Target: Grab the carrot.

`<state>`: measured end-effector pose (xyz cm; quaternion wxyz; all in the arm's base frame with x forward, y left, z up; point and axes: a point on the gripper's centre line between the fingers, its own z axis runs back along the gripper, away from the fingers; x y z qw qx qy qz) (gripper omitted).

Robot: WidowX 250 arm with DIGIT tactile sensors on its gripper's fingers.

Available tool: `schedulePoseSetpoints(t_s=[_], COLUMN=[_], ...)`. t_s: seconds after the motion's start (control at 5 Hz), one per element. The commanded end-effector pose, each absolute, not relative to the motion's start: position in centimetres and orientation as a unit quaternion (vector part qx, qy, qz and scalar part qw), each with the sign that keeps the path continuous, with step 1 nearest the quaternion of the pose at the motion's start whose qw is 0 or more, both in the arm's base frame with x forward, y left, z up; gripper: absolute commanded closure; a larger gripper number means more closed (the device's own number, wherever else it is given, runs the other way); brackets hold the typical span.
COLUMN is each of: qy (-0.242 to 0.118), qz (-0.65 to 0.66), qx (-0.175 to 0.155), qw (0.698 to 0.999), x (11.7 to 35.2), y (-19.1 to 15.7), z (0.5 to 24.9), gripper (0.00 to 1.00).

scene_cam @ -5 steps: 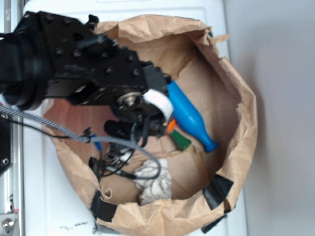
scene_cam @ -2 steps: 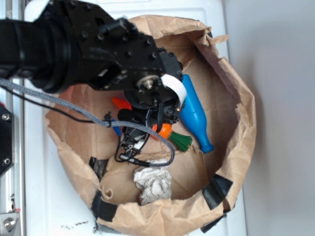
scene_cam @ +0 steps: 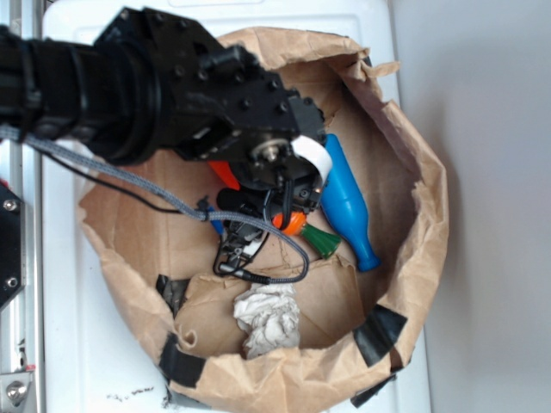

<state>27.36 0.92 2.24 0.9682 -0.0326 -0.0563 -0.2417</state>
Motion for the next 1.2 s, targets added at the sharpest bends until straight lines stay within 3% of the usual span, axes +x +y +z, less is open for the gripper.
schedulePoseSetpoints(t_s=[0.0,0.2,0.6,0.8,1.0], qy=[-0.091,-0.093,-0.121,-0.130,-0.108], qz=[-0.232,-0.228,-0.167,-0.137,-0.104], qx=[-0.023,-0.041,-0.092,-0.078,-0.004], qw=[0.968,0.968,0.974,0.979,0.989], x=[28.6,28.4,27.7,28.7,29.3], y=[1.1,0.8,-0.1,0.0,-0.5], z=[3.2,4.9,14.9,17.9,17.5], gripper=[1.00,1.00,1.00,1.00,0.11])
